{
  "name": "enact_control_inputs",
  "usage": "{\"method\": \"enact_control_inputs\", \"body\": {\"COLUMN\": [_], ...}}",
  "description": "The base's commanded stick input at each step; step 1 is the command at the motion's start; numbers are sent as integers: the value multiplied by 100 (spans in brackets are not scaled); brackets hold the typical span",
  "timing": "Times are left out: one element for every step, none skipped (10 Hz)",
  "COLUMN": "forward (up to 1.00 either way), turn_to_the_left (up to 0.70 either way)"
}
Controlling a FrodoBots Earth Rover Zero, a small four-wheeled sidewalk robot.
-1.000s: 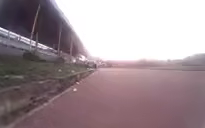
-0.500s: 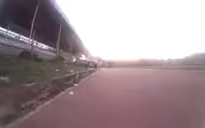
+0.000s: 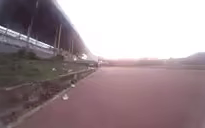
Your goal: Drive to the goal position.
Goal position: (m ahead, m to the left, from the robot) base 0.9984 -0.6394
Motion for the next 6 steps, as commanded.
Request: {"method": "enact_control_inputs", "body": {"forward": [70,70,70,70,70,70], "turn_to_the_left": [-7,-9,-11,-10,-9,-9]}}
